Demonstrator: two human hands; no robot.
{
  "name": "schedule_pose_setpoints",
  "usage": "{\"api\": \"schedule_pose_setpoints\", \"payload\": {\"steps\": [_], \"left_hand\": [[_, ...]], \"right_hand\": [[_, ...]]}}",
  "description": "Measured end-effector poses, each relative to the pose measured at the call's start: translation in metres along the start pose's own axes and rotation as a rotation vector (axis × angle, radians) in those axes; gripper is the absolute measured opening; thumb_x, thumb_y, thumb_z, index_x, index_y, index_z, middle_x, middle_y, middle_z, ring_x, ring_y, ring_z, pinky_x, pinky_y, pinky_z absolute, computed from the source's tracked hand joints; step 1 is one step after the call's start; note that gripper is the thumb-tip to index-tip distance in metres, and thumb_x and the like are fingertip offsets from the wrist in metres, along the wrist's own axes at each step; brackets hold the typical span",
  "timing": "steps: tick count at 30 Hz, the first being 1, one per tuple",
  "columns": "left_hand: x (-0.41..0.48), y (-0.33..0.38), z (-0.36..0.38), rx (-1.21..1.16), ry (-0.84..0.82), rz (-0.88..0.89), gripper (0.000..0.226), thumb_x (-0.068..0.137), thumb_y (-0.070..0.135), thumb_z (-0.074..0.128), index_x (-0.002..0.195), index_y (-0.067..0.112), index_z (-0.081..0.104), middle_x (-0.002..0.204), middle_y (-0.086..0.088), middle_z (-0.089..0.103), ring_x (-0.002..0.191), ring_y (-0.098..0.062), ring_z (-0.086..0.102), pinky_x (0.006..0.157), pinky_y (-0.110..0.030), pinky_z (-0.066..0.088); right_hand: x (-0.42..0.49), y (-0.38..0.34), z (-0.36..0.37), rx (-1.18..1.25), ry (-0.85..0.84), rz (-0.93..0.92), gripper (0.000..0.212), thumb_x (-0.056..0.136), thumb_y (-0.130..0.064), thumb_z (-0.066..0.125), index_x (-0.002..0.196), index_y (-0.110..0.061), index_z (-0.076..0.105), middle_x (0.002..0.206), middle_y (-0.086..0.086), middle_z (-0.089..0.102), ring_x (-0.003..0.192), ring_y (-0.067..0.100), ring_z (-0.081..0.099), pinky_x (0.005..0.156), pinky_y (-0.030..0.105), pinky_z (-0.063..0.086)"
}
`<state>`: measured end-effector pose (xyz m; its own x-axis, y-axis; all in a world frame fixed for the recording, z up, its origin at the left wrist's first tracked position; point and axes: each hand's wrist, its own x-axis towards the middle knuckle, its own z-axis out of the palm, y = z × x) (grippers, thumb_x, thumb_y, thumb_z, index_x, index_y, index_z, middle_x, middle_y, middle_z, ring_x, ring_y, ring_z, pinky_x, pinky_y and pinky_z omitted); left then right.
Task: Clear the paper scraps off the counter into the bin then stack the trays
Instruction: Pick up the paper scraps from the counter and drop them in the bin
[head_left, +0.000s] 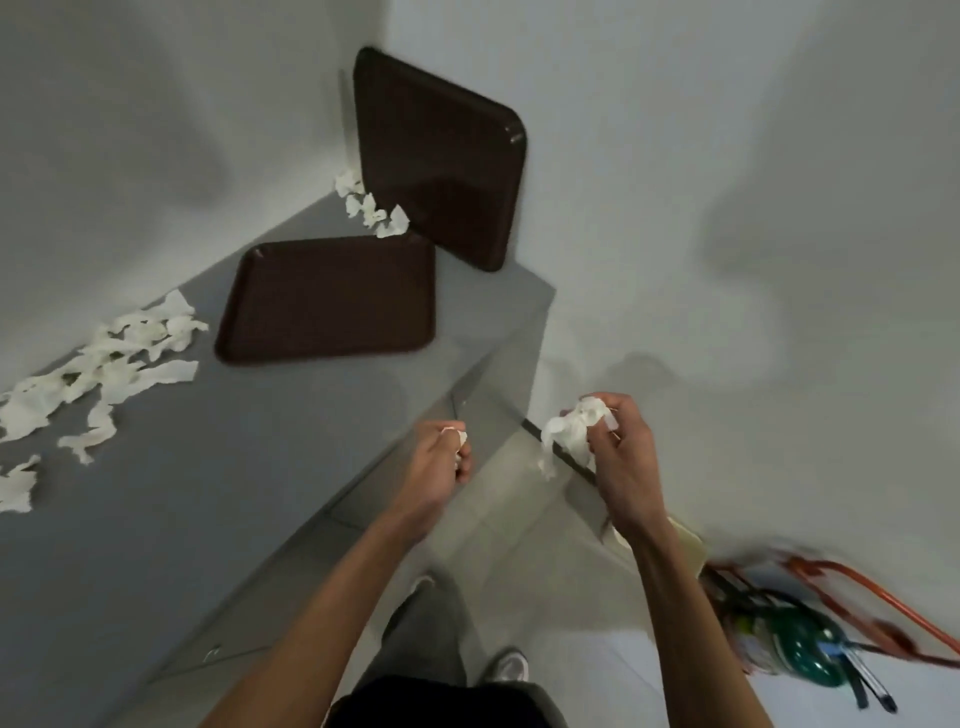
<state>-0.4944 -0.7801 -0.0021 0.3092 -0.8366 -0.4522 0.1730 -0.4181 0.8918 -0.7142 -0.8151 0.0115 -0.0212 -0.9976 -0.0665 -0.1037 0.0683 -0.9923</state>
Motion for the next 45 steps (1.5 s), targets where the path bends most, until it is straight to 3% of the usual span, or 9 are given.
{"api": "schedule_pose_setpoints", "payload": {"steps": [4, 10, 17, 20, 27, 30, 34, 40, 45], "left_hand": [[0.010, -0.005, 0.063, 0.079, -0.166, -0.030, 0.015, 0.103, 0.004, 0.041, 0.107, 0.010, 0.053, 0.077, -0.005, 0.058, 0.067, -0.017, 0.052, 0.062, -0.031, 0.044], [0.051, -0.023, 0.156, 0.159, -0.329, -0.086, 0.017, 0.106, 0.005, 0.043, 0.119, 0.005, 0.054, 0.096, -0.012, 0.064, 0.083, -0.018, 0.064, 0.073, -0.030, 0.057], [0.095, -0.064, 0.254, 0.330, -0.525, -0.156, 0.020, 0.103, 0.006, 0.053, 0.117, 0.018, 0.058, 0.101, 0.002, 0.078, 0.088, -0.007, 0.067, 0.075, -0.022, 0.051], [0.104, -0.090, 0.284, 0.394, -0.518, -0.165, 0.024, 0.100, 0.001, 0.056, 0.119, 0.016, 0.051, 0.102, -0.003, 0.079, 0.091, -0.002, 0.070, 0.075, -0.015, 0.049], [0.128, -0.200, 0.324, 0.631, -0.364, -0.092, 0.026, 0.078, 0.012, 0.069, 0.088, 0.036, 0.067, 0.096, 0.008, 0.075, 0.095, -0.016, 0.071, 0.086, -0.038, 0.058], [0.117, -0.225, 0.343, 0.627, -0.239, -0.146, 0.021, 0.075, 0.012, 0.077, 0.085, 0.030, 0.077, 0.088, 0.008, 0.077, 0.090, -0.016, 0.073, 0.081, -0.034, 0.059], [0.105, -0.286, 0.360, 0.552, -0.175, -0.229, 0.032, 0.079, 0.003, 0.073, 0.083, 0.033, 0.082, 0.086, 0.008, 0.079, 0.087, -0.015, 0.076, 0.076, -0.031, 0.063], [0.134, -0.380, 0.379, 0.659, -0.162, -0.289, 0.031, 0.079, 0.000, 0.070, 0.078, 0.028, 0.083, 0.093, 0.003, 0.079, 0.092, -0.014, 0.074, 0.075, -0.018, 0.060], [0.187, -0.459, 0.402, 0.907, -0.286, -0.273, 0.026, 0.084, 0.023, 0.071, 0.109, 0.017, 0.076, 0.117, -0.008, 0.070, 0.110, -0.026, 0.067, 0.080, -0.018, 0.044]], "right_hand": [[0.004, 0.016, -0.056, 0.227, 0.102, 0.050, 0.020, 0.114, -0.018, 0.043, 0.125, -0.003, 0.050, 0.105, 0.027, 0.070, 0.102, 0.041, 0.077, 0.084, 0.057, 0.061], [0.034, 0.054, -0.126, 0.205, 0.315, 0.148, 0.015, 0.107, 0.000, 0.056, 0.120, -0.004, 0.060, 0.092, 0.014, 0.062, 0.070, 0.027, 0.067, 0.062, 0.037, 0.054], [0.065, 0.126, -0.198, 0.044, 0.327, 0.431, 0.038, 0.102, 0.005, 0.052, 0.106, -0.019, 0.080, 0.105, 0.003, 0.078, 0.101, 0.037, 0.073, 0.088, 0.063, 0.061], [0.071, 0.155, -0.225, 0.097, 0.312, 0.602, 0.043, 0.104, -0.003, 0.042, 0.111, -0.017, 0.081, 0.106, 0.009, 0.079, 0.101, 0.034, 0.075, 0.094, 0.057, 0.061], [0.079, 0.241, -0.274, -0.156, 0.072, 0.709, 0.020, 0.092, -0.016, 0.078, 0.106, -0.030, 0.083, 0.101, 0.003, 0.080, 0.096, 0.026, 0.077, 0.089, 0.047, 0.064], [0.076, 0.288, -0.287, -0.293, 0.011, 0.736, 0.019, 0.096, -0.021, 0.071, 0.102, -0.036, 0.081, 0.108, 0.000, 0.078, 0.091, 0.020, 0.075, 0.074, 0.031, 0.062], [0.071, 0.378, -0.298, -0.448, -0.108, 0.783, 0.025, 0.100, -0.036, 0.053, 0.108, -0.045, 0.075, 0.128, 0.001, 0.067, 0.098, 0.028, 0.070, 0.077, 0.036, 0.057], [0.084, 0.446, -0.284, -0.535, -0.114, 0.804, 0.033, 0.098, -0.004, 0.051, 0.103, -0.021, 0.079, 0.109, 0.004, 0.072, 0.098, 0.024, 0.068, 0.079, 0.026, 0.047], [0.098, 0.558, -0.282, -0.707, -0.222, 0.734, 0.028, 0.091, -0.001, 0.057, 0.088, -0.012, 0.083, 0.095, -0.001, 0.073, 0.092, 0.013, 0.058, 0.077, 0.006, 0.035]]}}
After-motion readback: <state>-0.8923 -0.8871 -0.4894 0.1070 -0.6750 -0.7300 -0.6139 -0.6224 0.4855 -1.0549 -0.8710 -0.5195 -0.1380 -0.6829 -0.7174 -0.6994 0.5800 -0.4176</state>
